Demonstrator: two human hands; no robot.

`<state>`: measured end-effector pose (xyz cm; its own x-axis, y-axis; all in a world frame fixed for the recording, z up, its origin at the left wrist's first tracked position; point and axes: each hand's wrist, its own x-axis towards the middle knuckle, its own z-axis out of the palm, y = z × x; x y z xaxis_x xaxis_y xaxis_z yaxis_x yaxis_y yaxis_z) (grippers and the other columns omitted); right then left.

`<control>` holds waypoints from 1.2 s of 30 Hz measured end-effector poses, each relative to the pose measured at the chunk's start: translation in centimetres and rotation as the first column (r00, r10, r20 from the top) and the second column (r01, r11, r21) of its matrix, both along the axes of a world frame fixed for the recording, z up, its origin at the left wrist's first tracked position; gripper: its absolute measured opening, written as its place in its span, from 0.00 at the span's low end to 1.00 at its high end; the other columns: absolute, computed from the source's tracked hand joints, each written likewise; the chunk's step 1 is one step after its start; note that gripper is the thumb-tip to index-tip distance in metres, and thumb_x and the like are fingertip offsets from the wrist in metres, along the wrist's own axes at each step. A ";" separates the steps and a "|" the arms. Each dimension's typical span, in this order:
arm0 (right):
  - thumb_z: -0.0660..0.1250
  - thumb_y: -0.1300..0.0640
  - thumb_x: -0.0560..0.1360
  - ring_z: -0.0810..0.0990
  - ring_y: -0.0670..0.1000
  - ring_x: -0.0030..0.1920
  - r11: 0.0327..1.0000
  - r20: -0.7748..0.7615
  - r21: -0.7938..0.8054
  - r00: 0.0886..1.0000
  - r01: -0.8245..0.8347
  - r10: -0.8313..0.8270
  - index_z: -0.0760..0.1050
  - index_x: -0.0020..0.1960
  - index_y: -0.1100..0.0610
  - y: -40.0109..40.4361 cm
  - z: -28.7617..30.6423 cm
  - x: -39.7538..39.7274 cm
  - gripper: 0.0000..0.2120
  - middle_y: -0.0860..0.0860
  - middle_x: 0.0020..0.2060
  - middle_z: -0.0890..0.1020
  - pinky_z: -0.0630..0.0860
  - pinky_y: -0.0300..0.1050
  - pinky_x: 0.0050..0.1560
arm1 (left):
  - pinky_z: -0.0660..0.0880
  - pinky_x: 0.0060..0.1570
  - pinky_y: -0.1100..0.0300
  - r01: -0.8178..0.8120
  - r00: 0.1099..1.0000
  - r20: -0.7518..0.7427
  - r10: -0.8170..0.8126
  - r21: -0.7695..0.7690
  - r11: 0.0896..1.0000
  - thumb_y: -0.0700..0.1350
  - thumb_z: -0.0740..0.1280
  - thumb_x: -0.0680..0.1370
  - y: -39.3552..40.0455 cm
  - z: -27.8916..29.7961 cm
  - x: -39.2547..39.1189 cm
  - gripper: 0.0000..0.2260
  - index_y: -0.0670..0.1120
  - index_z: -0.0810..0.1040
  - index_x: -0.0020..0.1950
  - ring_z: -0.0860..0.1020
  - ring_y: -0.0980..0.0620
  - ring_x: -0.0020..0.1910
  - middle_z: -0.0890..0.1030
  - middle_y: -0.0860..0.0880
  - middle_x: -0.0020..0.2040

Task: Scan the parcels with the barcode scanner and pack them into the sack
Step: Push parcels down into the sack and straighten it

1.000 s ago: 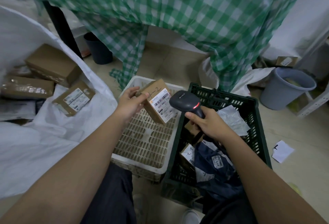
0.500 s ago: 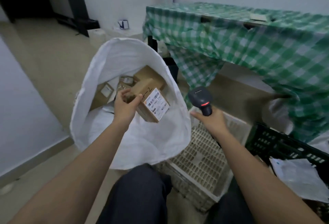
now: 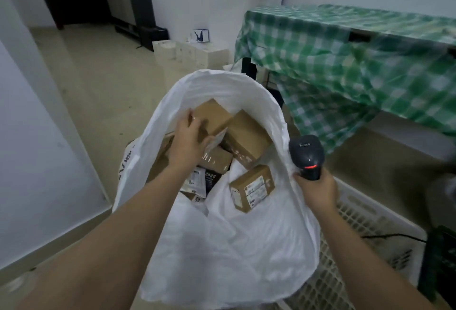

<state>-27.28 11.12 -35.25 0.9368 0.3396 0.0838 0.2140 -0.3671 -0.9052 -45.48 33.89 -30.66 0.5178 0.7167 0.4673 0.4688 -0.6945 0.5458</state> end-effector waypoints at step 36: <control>0.73 0.59 0.69 0.76 0.47 0.37 0.981 -0.003 0.169 0.995 -0.096 0.098 0.74 0.42 0.51 2.9 7.2 -0.2 0.08 0.44 0.34 0.77 0.70 0.41 0.41 | 0.69 0.40 0.54 0.318 0.763 -0.341 -0.549 -0.542 0.778 0.63 0.65 0.75 -11.3 -1.8 1.6 0.24 0.40 0.77 0.41 0.75 0.50 0.39 0.77 0.46 0.38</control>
